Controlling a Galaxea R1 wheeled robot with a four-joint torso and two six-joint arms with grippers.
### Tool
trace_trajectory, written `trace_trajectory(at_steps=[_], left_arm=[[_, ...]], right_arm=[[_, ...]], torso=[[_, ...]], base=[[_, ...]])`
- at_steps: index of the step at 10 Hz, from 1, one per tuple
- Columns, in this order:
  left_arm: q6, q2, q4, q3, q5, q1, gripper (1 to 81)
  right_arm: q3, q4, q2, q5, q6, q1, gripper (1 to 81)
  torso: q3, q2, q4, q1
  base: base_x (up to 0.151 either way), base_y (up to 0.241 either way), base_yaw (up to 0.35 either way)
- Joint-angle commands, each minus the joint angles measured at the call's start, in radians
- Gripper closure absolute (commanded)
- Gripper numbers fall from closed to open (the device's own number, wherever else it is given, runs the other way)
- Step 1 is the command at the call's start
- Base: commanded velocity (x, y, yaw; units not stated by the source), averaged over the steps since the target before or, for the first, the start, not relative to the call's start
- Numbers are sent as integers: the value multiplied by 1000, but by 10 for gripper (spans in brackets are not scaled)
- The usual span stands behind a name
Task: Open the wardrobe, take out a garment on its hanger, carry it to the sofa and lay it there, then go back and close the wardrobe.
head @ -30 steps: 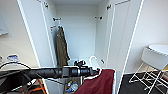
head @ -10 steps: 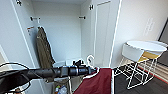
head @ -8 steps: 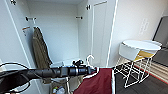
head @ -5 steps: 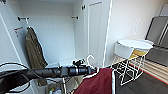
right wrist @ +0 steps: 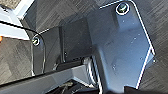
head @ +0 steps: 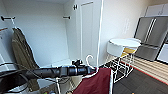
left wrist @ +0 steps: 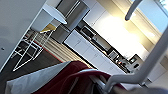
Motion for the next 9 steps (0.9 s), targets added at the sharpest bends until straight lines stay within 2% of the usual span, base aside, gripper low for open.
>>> trace_trajectory(at_steps=[1,9], left_arm=[[-11,3,38,35,-52,-190,811],[-10,0,40,47,-52,-193,811]], right_arm=[[2,-9,5,-56,-3,39,10],[-41,-11,34,-56,-5,38,10]], torso=[[0,0,0,0],[0,0,0,0]], base=[[0,0,-214],[0,0,-214]])
